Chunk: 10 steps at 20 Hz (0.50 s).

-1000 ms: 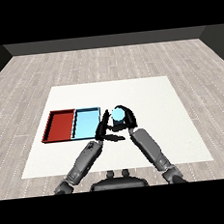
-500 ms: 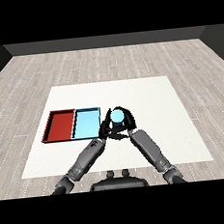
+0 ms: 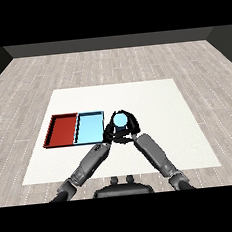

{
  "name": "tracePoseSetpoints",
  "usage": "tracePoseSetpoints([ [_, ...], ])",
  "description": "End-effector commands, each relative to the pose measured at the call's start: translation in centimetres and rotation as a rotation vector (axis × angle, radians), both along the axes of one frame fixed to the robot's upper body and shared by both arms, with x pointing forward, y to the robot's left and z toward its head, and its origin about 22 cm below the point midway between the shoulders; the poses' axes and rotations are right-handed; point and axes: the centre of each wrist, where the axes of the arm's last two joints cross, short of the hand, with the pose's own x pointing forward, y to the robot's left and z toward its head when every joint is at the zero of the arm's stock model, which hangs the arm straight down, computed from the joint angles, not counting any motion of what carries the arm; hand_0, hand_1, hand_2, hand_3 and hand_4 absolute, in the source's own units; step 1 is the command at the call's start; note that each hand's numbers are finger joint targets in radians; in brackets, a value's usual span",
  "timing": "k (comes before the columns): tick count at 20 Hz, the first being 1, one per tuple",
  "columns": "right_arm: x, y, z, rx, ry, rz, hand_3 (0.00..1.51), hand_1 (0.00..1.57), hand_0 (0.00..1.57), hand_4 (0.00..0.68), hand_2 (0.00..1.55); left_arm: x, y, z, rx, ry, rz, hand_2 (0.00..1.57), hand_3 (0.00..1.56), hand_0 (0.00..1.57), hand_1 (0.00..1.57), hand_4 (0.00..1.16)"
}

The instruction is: Pick the blue can and put it in the blue box

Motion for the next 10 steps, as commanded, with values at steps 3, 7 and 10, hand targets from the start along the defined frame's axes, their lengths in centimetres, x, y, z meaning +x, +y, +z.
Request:
tracePoseSetpoints([
  [3, -0.8, -0.3, 1.7, -0.005, -0.007, -0.001, 1.37, 1.47, 1.47, 0.528, 1.47, -0.5, -0.1, -0.4, -0.007, 0.005, -0.028, 0.0, 0.0, 0.0, 0.0, 0.0],
  [7, -1.0, 1.2, 0.3, -0.023, -0.007, 0.016, 1.35, 1.43, 1.43, 0.515, 1.45, 1.4, -0.8, -0.3, 0.033, -0.032, -0.029, 0.0, 0.0, 0.0, 0.0, 0.0],
  [10, -0.8, 0.4, 1.3, -0.011, -0.014, 0.036, 1.36, 1.44, 1.44, 0.483, 1.45, 2.1, 0.3, -0.2, 0.015, 0.008, -0.019, 0.0, 0.0, 0.0, 0.0, 0.0],
])
